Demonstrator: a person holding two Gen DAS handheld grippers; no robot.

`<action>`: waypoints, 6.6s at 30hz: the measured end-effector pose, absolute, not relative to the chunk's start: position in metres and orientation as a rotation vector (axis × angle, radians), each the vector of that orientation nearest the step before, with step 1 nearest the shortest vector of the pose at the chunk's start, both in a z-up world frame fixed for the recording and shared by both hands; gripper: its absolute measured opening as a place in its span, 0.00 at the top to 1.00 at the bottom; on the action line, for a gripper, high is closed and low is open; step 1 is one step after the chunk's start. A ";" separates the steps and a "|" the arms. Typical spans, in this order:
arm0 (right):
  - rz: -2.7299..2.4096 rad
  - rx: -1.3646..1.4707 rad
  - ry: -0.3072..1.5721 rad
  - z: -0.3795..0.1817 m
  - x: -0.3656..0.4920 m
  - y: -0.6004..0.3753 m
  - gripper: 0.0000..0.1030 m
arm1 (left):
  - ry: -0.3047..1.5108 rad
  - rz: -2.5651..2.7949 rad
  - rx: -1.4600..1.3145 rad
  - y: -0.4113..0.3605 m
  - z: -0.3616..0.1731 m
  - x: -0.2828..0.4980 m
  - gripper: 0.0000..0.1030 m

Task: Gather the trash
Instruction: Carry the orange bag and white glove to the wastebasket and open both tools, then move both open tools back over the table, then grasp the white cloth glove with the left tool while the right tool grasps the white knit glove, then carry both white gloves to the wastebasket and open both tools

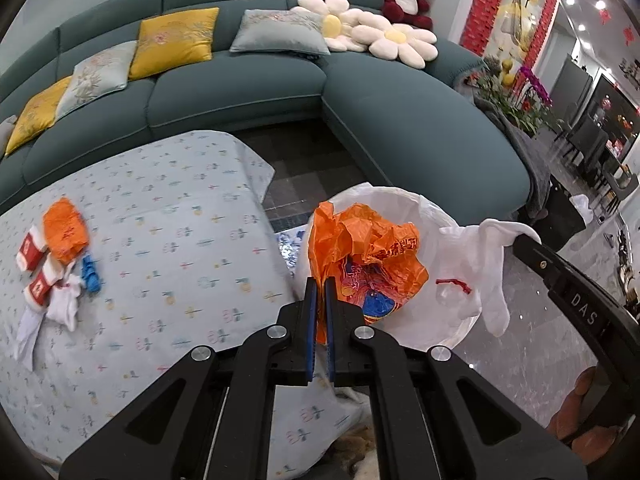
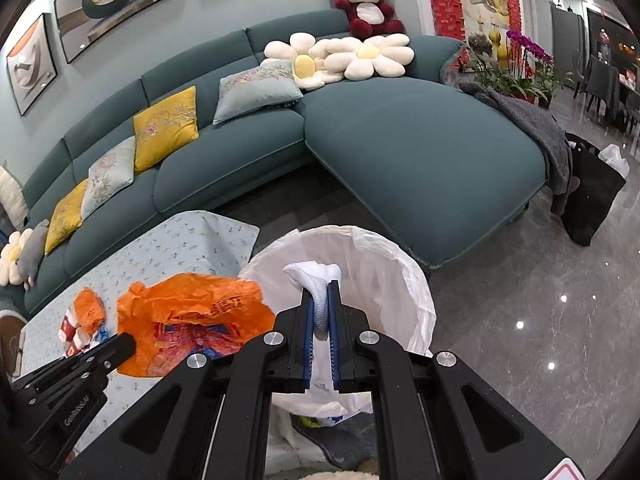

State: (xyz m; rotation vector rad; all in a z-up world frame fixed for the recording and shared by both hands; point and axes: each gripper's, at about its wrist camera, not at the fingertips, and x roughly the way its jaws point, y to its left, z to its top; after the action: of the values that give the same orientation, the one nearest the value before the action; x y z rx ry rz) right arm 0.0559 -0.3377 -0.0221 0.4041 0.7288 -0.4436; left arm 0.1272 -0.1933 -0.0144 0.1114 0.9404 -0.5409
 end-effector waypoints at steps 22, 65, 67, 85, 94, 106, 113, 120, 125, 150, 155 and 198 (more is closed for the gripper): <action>-0.446 0.400 0.733 -0.024 0.076 -0.335 0.73 | 0.947 -0.534 0.026 -0.199 -0.018 0.139 0.53; -0.114 0.194 0.768 0.002 0.079 -0.115 0.38 | 0.902 -0.125 -0.158 0.072 -0.015 0.098 0.26; -0.101 0.178 0.771 0.001 0.081 -0.104 0.37 | 0.909 -0.113 -0.173 0.084 -0.018 0.098 0.26; 0.028 0.059 0.860 -0.025 0.120 -0.007 0.36 | 0.935 0.036 -0.228 0.185 -0.046 0.112 0.20; 0.066 0.045 0.947 -0.061 0.166 0.023 0.36 | 0.983 0.065 -0.251 0.220 -0.071 0.151 0.18; 0.082 0.033 1.037 -0.114 0.234 0.057 0.36 | 1.063 0.057 -0.247 0.233 -0.116 0.213 0.18; 0.088 0.031 1.081 -0.138 0.259 0.066 0.36 | 1.083 0.025 -0.239 0.230 -0.129 0.229 0.31; 0.134 0.019 1.120 -0.149 0.262 0.074 0.73 | 1.084 -0.014 -0.226 0.222 -0.130 0.226 0.56; 0.164 0.023 1.109 -0.141 0.249 0.072 0.92 | 1.054 -0.026 -0.222 0.216 -0.117 0.214 0.58; 0.044 0.189 0.798 -0.009 0.148 -0.066 0.93 | 0.912 -0.241 -0.165 0.085 -0.012 0.132 0.58; -0.016 0.223 0.766 -0.001 0.127 -0.109 0.93 | 0.901 -0.310 -0.105 0.039 -0.003 0.121 0.58; -0.394 0.428 0.764 -0.055 0.044 -0.334 0.93 | 0.964 -0.657 0.168 -0.219 -0.027 0.111 0.57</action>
State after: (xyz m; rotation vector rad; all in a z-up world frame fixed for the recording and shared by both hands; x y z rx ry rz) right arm 0.0444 -0.3342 -0.0551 0.4276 0.7641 -0.3943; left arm 0.1107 -0.2195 -0.0268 0.1678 0.9643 -0.6574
